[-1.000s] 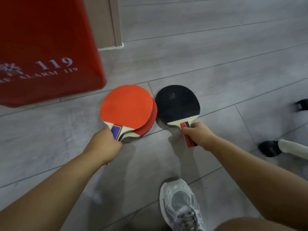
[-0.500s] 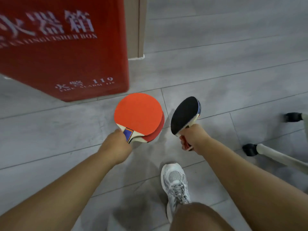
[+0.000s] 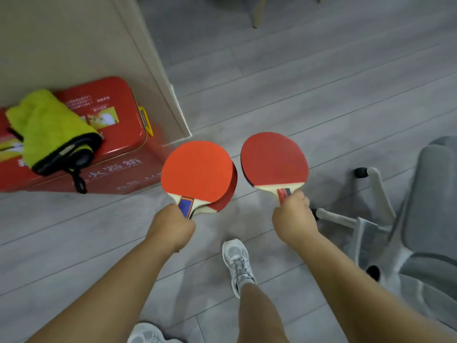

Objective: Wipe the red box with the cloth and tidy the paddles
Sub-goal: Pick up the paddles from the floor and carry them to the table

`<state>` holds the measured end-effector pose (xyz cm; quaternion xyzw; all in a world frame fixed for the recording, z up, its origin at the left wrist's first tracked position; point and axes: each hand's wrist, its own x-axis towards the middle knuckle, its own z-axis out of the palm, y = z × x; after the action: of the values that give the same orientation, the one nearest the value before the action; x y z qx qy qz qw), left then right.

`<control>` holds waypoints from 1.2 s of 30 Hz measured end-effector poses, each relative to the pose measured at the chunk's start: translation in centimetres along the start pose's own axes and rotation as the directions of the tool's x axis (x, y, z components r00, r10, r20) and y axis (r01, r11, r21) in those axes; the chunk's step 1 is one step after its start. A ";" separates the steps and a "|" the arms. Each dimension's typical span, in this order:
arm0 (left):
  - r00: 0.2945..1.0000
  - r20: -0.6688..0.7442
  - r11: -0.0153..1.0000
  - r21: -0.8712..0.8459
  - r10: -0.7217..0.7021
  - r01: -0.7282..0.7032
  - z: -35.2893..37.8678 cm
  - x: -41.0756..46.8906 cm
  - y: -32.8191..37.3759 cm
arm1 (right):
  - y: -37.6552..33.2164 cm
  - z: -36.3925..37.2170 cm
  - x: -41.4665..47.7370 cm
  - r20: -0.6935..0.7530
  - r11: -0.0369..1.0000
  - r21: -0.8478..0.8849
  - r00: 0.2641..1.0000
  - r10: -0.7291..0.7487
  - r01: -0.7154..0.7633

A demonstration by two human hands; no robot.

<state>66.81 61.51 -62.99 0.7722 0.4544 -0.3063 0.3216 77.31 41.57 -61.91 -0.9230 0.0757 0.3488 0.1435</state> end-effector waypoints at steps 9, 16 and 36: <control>0.988 -0.095 0.989 -0.068 0.122 -0.128 -8.8 -10.2 6.2 | -1.2 -13.7 -9.4 -0.056 0.933 0.347 0.995 -0.081 0.095; 0.931 -0.148 0.932 -0.098 0.333 -0.349 -15.3 -15.9 6.2 | -3.3 -17.0 -18.7 -0.284 0.923 0.352 0.957 -0.050 0.153; 0.464 0.050 0.460 -0.262 0.884 -0.848 -17.4 -37.6 9.3 | 5.4 -17.8 -45.1 -0.755 0.665 0.628 0.523 0.395 0.404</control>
<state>63.29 52.45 -21.66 0.8280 -0.0055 -0.1199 0.5477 53.50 32.60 -20.28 -0.8234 0.2684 -0.2133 0.4523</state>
